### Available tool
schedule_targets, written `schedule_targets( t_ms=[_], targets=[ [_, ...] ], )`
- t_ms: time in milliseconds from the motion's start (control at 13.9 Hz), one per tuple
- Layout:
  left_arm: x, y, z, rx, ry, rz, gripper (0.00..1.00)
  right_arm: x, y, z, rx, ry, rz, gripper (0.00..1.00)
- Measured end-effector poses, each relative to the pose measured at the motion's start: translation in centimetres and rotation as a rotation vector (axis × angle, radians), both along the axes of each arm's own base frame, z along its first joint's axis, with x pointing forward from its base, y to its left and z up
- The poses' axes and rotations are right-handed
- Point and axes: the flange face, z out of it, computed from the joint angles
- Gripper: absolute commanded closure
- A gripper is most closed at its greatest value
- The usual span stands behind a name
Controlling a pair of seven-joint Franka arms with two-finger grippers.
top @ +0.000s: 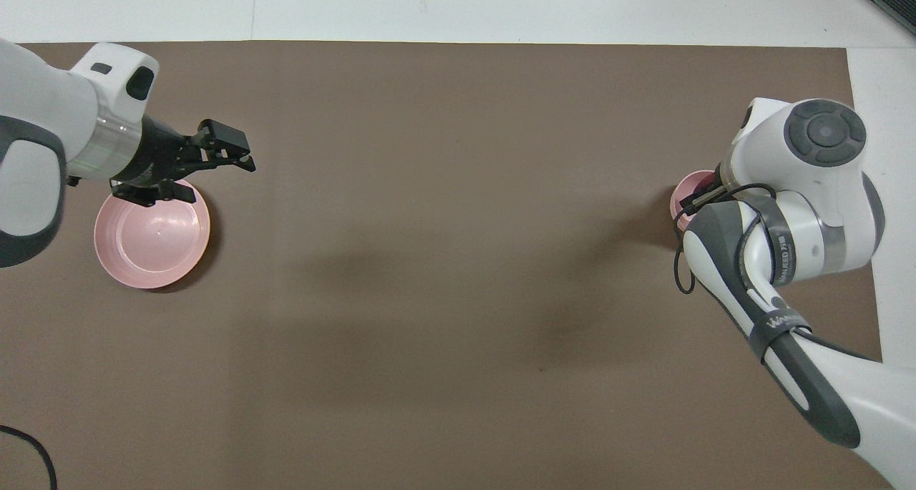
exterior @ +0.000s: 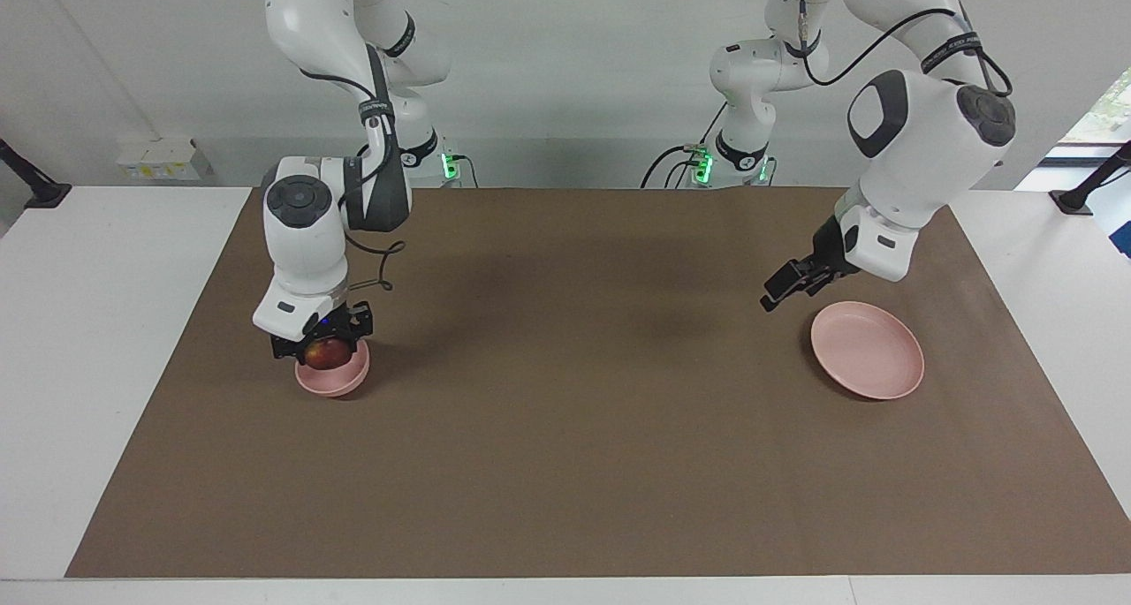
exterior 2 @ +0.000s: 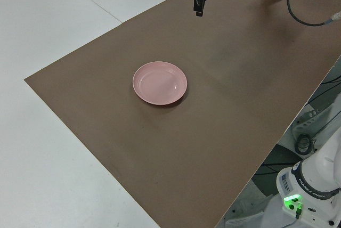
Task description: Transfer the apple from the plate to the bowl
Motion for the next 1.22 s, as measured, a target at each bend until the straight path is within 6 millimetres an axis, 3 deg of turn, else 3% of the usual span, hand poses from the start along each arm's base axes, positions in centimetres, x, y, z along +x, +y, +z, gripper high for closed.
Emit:
schedule_targets(
  t_ms=[287, 574, 860, 1075, 1219],
  targets=[
    [0.5, 4.7, 1.4, 0.059, -0.094, -0.232, 0.00, 0.1, -0.6, -1.7, 0.000, 0.019, -0.008, 1.00],
    [0.0, 7.2, 3.6, 0.142, -0.155, -0.377, 0.00, 0.2, -0.6, -3.0, 0.002, 0.028, -0.009, 1.00],
    [-2.8, 7.7, 7.7, 0.184, -0.149, -0.407, 0.00, 0.1, -0.7, -3.7, 0.001, 0.038, -0.013, 0.86],
    [-4.9, 7.9, 9.6, 0.193, -0.111, -0.420, 0.00, 0.1, -0.9, -4.1, 0.001, 0.044, -0.018, 0.72],
    [-5.8, 7.3, 10.3, 0.205, -0.088, -0.437, 0.00, 0.0, -1.0, -4.5, 0.002, 0.049, -0.028, 0.54]
  ],
)
